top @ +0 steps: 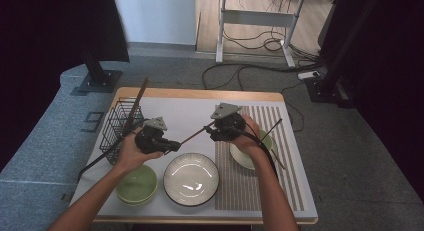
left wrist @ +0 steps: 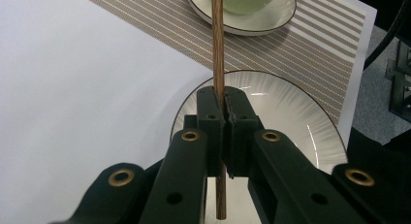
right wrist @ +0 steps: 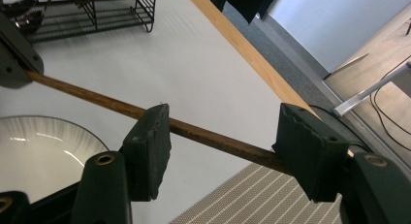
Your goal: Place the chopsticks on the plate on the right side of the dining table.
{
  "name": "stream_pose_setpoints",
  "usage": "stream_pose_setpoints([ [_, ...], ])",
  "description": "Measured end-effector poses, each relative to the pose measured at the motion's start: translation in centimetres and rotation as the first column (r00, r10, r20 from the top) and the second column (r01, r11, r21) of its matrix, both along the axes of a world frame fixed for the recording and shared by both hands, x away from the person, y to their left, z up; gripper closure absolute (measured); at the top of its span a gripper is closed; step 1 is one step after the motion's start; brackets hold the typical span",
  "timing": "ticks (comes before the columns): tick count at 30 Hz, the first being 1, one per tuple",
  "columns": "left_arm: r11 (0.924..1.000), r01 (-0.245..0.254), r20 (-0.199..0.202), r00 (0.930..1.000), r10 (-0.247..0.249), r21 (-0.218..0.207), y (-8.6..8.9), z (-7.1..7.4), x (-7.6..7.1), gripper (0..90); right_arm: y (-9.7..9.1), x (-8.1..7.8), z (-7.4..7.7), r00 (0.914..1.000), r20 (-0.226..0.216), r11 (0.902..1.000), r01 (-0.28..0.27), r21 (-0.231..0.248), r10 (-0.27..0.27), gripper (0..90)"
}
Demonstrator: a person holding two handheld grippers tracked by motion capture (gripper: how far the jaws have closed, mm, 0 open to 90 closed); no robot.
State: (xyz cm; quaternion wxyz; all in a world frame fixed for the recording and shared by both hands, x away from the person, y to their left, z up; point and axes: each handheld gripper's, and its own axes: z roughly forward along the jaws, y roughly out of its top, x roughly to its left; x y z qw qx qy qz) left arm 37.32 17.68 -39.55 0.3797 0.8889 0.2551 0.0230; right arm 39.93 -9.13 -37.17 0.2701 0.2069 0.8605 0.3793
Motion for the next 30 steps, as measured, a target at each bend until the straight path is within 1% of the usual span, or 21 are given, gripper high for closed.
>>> stream_pose_setpoints([
  [2,1.0,0.002,-0.003,1.0,-0.002,-0.001,0.0,0.0,0.0,86.9,0.0,0.0,-0.1,1.0,0.004,0.9999,-0.005,-0.015,0.005,37.0],
  [11,1.0,0.008,-0.006,0.9999,-0.008,0.0,0.1,0.1,0.1,86.9,-0.2,0.0,-0.4,0.9997,0.011,0.9984,-0.022,-0.053,0.022,36.9],
  [12,1.0,0.01,-0.005,0.9999,-0.009,0.003,0.1,0.2,0.1,86.8,-0.2,0.0,-0.5,0.9994,0.019,0.9971,-0.027,-0.071,0.028,36.9],
  [13,1.0,0.01,-0.005,0.9999,-0.009,0.003,0.1,0.2,0.1,86.8,-0.2,0.0,-0.5,0.9994,0.019,0.9971,-0.027,-0.071,0.028,36.9],
  [15,0.9999,0.012,-0.006,0.9999,-0.012,0.006,0.2,0.2,0.1,86.8,-0.4,-0.1,-0.6,0.999,0.024,0.9948,-0.036,-0.095,0.038,37.3],
  [16,0.9999,0.012,-0.006,0.9999,-0.012,0.006,0.2,0.2,0.1,86.8,-0.4,-0.1,-0.6,0.999,0.024,0.9948,-0.036,-0.095,0.038,37.3],
  [17,0.9999,0.013,-0.007,0.9999,-0.013,0.007,0.2,0.2,0.1,86.8,-0.4,-0.1,-0.7,0.9989,0.026,0.9935,-0.035,-0.108,0.038,37.4],
  [19,0.9999,0.016,-0.009,0.9998,-0.016,0.006,0.2,0.3,0.1,86.7,-0.4,-0.1,-0.9,0.9987,0.031,0.9893,-0.036,-0.141,0.041,38.7],
  [22,0.9998,0.021,-0.012,0.9997,-0.021,0.004,0.3,0.2,0.1,86.7,-0.5,-0.2,-1.2,0.9985,0.046,0.9797,-0.021,-0.199,0.031,44.7],
  [25,0.9996,0.027,-0.017,0.9995,-0.027,0.001,0.3,0.2,0.2,86.6,-0.7,-0.1,-1.4,0.9986,0.041,0.977,-0.025,-0.212,0.034,48.3],
  [26,0.9995,0.031,-0.02,0.9993,-0.031,-0.002,0.3,0.2,0.3,86.6,-0.8,-0.2,-1.6,0.9982,0.04,0.969,-0.033,-0.245,0.044,52.7],
  [27,0.9995,0.031,-0.02,0.9993,-0.031,-0.002,0.3,0.2,0.3,86.6,-0.8,-0.2,-1.6,0.9982,0.04,0.969,-0.033,-0.245,0.044,52.7],
  [28,0.9995,0.032,-0.023,0.9992,-0.032,-0.006,0.3,0.2,0.3,86.7,-0.9,-0.2,-1.8,0.9976,0.041,0.9601,-0.042,-0.276,0.055,56.3],
  [30,0.9993,0.035,-0.031,0.9989,-0.036,-0.009,0.4,0.3,0.4,86.7,-0.9,-0.2,-1.9,0.9971,0.041,0.9549,-0.05,-0.293,0.064,58.1],
])
